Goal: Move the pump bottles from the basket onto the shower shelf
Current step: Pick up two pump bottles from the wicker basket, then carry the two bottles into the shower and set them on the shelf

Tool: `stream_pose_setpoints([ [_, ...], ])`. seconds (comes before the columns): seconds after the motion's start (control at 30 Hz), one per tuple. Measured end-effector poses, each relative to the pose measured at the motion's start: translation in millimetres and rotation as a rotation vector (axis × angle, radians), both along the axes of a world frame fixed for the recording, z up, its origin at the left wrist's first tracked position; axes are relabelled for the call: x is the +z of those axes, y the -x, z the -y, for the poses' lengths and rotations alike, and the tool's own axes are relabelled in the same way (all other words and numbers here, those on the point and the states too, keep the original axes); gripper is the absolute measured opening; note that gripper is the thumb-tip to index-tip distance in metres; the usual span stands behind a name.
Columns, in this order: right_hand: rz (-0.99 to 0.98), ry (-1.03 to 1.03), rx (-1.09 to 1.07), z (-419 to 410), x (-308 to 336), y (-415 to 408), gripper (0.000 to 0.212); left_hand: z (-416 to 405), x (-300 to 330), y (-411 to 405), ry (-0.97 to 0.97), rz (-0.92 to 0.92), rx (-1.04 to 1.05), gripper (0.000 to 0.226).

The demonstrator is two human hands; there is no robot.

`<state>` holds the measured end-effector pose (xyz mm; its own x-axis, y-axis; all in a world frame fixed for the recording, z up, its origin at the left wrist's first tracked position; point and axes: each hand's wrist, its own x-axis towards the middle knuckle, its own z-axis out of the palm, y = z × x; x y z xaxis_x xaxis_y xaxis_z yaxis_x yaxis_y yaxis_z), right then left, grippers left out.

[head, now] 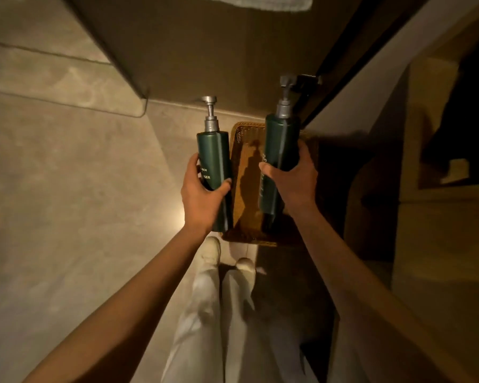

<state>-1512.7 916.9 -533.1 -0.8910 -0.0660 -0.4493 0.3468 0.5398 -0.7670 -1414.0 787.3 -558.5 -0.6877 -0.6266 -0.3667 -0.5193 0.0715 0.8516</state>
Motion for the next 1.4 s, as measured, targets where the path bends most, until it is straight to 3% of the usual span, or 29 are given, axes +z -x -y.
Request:
stream_pose_setpoints([
  [0.43, 0.022, 0.168, 0.305, 92, 219, -154, 0.060, 43, 230, -186, 0.021, -0.012, 0.421, 0.077],
  [0.63, 0.027, 0.166, 0.592, 155, 263, -195, 0.062, 92, 288, -238, 0.069, -0.090, 0.611, 0.074],
  [0.8, -0.050, 0.215, 0.740, 212, 289, -201, 0.061, 157, 318, -270, 0.128, -0.162, 0.637, 0.077],
  [1.07, -0.238, 0.312, 0.767, 339, 349, -179, 0.066, 298, 359, -254, 0.213, -0.285, 0.591, 0.076],
  [1.4, -0.387, 0.409, 0.788, 546, 413, -78, 0.060, 511, 420, -156, 0.327, -0.335, 0.573, 0.077],
])
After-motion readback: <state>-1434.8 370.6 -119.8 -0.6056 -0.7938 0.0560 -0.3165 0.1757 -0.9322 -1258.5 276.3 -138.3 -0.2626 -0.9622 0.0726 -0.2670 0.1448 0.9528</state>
